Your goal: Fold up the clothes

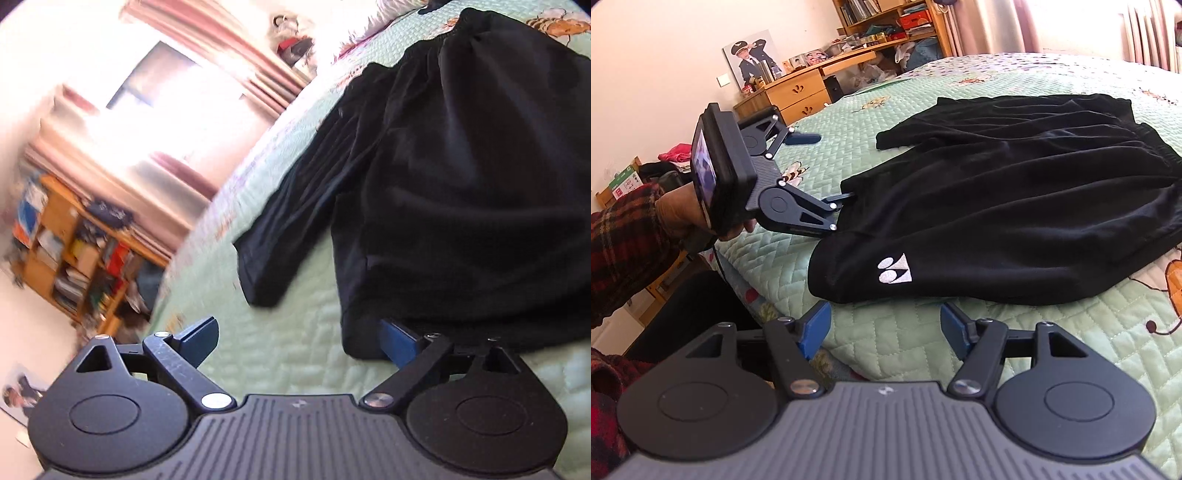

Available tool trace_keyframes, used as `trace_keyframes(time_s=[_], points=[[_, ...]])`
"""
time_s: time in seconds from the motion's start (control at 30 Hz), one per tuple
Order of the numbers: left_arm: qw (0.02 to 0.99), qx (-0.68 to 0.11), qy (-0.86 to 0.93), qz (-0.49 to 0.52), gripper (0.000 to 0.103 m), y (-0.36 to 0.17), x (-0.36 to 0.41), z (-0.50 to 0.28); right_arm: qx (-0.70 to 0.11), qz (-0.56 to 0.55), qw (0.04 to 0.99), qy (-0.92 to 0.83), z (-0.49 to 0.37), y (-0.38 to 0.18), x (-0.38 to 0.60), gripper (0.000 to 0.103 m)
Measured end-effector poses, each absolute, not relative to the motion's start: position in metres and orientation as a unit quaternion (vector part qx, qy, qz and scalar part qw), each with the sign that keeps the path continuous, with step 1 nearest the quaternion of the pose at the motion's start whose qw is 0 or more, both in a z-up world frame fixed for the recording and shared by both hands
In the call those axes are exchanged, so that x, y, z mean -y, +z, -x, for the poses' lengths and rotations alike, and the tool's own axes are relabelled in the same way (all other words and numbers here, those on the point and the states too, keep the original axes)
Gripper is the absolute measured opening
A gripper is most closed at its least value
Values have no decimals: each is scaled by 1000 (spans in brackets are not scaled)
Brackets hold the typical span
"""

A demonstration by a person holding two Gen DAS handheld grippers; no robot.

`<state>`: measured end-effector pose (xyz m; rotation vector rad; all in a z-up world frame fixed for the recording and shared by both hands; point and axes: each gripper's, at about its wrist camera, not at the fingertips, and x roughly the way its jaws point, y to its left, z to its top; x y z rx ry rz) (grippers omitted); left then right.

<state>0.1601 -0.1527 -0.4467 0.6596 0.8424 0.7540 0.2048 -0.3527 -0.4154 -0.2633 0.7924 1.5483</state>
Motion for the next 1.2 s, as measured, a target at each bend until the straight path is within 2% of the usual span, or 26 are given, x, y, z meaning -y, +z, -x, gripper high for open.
trace_keyframes(time_s=[0.13, 0.33, 0.57, 0.67, 0.77, 0.9, 1.07, 1.2], points=[[791, -385, 402, -254, 96, -439, 124, -156, -345, 112, 641, 677, -206, -414, 354, 67], [797, -386, 458, -74, 98, -424, 78, -131, -359, 71, 647, 669, -221, -414, 356, 68], [778, -392, 487, -53, 96, -422, 68, -119, -372, 47, 642, 669, -227, -420, 355, 68], [802, -382, 458, -17, 94, -410, 88, -108, -395, 32, 607, 688, -228, -421, 355, 68], [834, -372, 407, 12, 94, -401, 120, -96, -369, 51, 617, 693, -222, -418, 352, 68], [886, -363, 287, 8, 95, -393, 184, -96, -312, 134, 609, 716, -192, -418, 340, 68], [909, -375, 170, -73, 95, -398, 245, -123, -346, 117, 621, 694, -208, -423, 343, 67], [900, -391, 158, -107, 95, -412, 261, -140, -379, 78, 625, 678, -243, -425, 346, 68]])
